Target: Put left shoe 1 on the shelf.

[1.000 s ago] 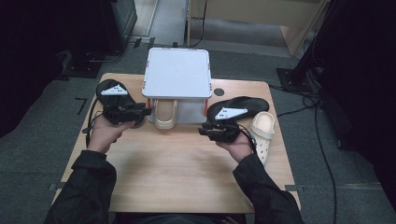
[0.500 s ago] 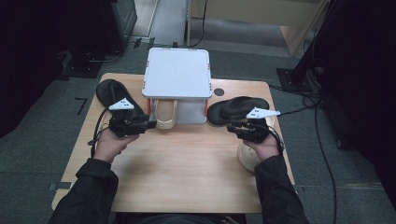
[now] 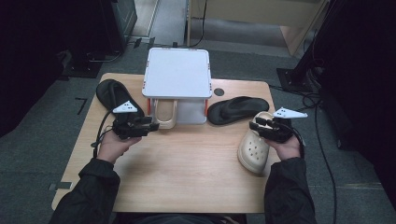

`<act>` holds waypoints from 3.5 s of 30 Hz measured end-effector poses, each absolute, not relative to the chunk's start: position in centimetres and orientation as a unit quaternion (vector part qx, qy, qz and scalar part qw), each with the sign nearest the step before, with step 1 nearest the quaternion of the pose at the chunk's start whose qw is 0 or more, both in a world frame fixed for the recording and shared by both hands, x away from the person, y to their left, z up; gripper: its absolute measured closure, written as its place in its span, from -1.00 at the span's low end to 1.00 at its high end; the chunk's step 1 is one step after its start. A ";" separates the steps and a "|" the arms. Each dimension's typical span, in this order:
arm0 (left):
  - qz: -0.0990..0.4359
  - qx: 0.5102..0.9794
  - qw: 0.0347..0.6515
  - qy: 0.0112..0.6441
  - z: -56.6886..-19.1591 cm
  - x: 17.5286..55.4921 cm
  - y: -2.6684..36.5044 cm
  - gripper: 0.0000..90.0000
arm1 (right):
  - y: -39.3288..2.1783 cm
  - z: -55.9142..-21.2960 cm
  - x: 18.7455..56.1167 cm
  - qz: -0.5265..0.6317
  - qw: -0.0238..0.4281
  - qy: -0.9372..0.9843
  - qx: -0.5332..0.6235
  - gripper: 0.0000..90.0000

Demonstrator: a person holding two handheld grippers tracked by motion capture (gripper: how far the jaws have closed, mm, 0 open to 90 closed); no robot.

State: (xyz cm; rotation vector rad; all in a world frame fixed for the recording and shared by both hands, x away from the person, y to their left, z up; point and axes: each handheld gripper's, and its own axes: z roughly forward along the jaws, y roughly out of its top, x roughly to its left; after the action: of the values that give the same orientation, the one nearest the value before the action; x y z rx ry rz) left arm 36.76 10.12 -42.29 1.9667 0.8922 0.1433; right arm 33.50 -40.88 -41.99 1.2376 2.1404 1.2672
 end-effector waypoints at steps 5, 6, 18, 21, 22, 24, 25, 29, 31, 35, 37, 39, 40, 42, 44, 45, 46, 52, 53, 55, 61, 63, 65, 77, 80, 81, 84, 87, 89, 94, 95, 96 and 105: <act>0.053 0.808 0.464 0.359 -42.6 36.9 9.9 0.08 | -42.9 -42.9 33.5 0.433 0.175 0.756 0.459 0.23; 0.054 0.808 0.464 0.359 -42.6 37.0 9.9 0.08 | -43.1 -43.1 33.5 0.430 0.174 0.756 0.462 0.22; 0.060 0.811 0.463 0.353 -42.8 37.0 9.8 0.09 | -42.5 -45.1 33.9 0.384 0.138 0.795 0.449 0.32; 0.062 0.811 0.465 0.351 -42.8 37.0 9.8 0.10 | -42.4 -44.8 33.8 0.383 0.132 0.787 0.465 0.46; 0.065 0.811 0.465 0.350 -42.8 37.0 9.8 0.11 | -42.4 -44.8 33.8 0.384 0.128 0.784 0.470 0.50; 0.064 0.809 0.469 0.348 -42.7 36.9 9.8 0.13 | -42.5 -44.4 33.8 0.392 0.109 0.776 0.482 0.59; 0.066 0.809 0.469 0.348 -42.7 36.9 9.8 0.13 | -42.5 -44.2 33.8 0.393 0.099 0.773 0.489 0.61; 0.070 0.808 0.473 0.345 -42.6 36.8 9.8 0.15 | -41.5 -43.5 33.6 0.392 0.091 0.774 0.489 0.66; 0.072 0.806 0.475 0.346 -42.5 36.7 9.8 0.16 | -40.8 -43.1 33.4 0.395 0.080 0.775 0.486 0.68; 0.073 0.806 0.476 0.344 -42.4 36.6 9.8 0.17 | -39.0 -42.4 33.3 0.411 0.078 0.776 0.473 0.74; 0.072 0.806 0.477 0.343 -42.4 36.6 9.7 0.17 | -38.3 -42.1 33.3 0.420 0.063 0.770 0.476 0.75; 0.073 0.806 0.477 0.342 -42.4 36.6 9.7 0.17 | -37.6 -42.0 33.3 0.420 0.064 0.771 0.475 0.75; 0.072 0.807 0.477 0.341 -42.4 36.5 9.6 0.18 | -37.2 -42.1 33.3 0.417 0.061 0.771 0.477 0.75; 0.071 0.807 0.477 0.340 -42.4 36.5 9.5 0.18 | -36.8 -42.3 33.4 0.423 0.050 0.768 0.479 0.76; 0.070 0.807 0.477 0.340 -42.4 36.5 9.5 0.18 | -36.3 -42.3 33.5 0.429 0.038 0.763 0.481 0.77; 0.071 0.808 0.478 0.339 -42.3 36.5 9.5 0.18 | -36.0 -42.3 33.4 0.430 0.040 0.763 0.481 0.77; 0.071 0.808 0.478 0.337 -42.3 36.4 9.4 0.18 | -35.6 -42.3 33.3 0.428 0.042 0.766 0.478 0.77; 0.070 0.811 0.476 0.333 -42.4 36.4 9.2 0.18 | -34.8 -42.9 33.2 0.432 0.047 0.769 0.470 0.71; 0.070 0.811 0.476 0.333 -42.5 36.4 9.2 0.18 | -34.9 -43.0 33.2 0.433 0.046 0.767 0.472 0.70; 0.068 0.811 0.476 0.333 -42.5 36.4 9.2 0.18 | -35.0 -43.2 33.2 0.431 0.048 0.767 0.472 0.68; 0.066 0.811 0.476 0.333 -42.5 36.4 9.2 0.18 | -35.3 -43.9 33.0 0.424 0.065 0.795 0.430 0.44; 0.067 0.812 0.476 0.332 -42.6 36.4 9.2 0.18 | -35.3 -44.2 33.1 0.420 0.066 0.798 0.426 0.38; 0.067 0.813 0.474 0.331 -42.6 36.4 9.1 0.18 | -35.3 -44.3 33.1 0.414 0.062 0.803 0.424 0.39; 0.068 0.811 0.482 0.325 -42.4 36.2 9.0 0.19 | -33.2 -43.2 32.7 0.409 0.021 0.791 0.454 0.68; 0.067 0.811 0.483 0.323 -42.3 36.0 8.8 0.19 | -31.7 -42.9 32.6 0.416 0.005 0.790 0.451 0.68; 0.067 0.811 0.483 0.322 -42.2 36.0 8.8 0.19 | -31.2 -42.9 32.6 0.417 0.002 0.790 0.451 0.67; 0.066 0.810 0.486 0.321 -42.1 35.8 8.6 0.20 | -29.6 -43.1 32.6 0.419 -0.008 0.793 0.443 0.67; 0.063 0.813 0.484 0.318 -42.2 35.8 8.3 0.20 | -27.9 -43.4 32.6 0.419 -0.013 0.799 0.431 0.67; 0.061 0.814 0.483 0.316 -42.2 35.7 8.1 0.19 | -26.7 -43.6 32.6 0.417 -0.019 0.804 0.424 0.67; 0.059 0.815 0.482 0.316 -42.4 35.7 8.1 0.19 | -25.0 -44.2 32.8 0.411 -0.030 0.803 0.430 0.66; 0.058 0.815 0.483 0.316 -42.4 35.7 8.1 0.19 | -24.9 -44.2 32.8 0.409 -0.026 0.804 0.431 0.64; 0.059 0.815 0.482 0.317 -42.5 35.8 8.1 0.19 | -24.9 -44.3 32.9 0.408 -0.022 0.804 0.432 0.62; 0.059 0.816 0.479 0.319 -42.5 35.8 8.2 0.19 | -26.0 -43.2 32.1 0.451 0.016 0.788 0.419 0.27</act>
State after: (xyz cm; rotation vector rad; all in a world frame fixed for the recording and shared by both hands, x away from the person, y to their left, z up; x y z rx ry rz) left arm 35.80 8.19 -42.51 1.9910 0.7785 0.1435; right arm 32.09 -26.02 -43.22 1.3041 2.4512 1.4017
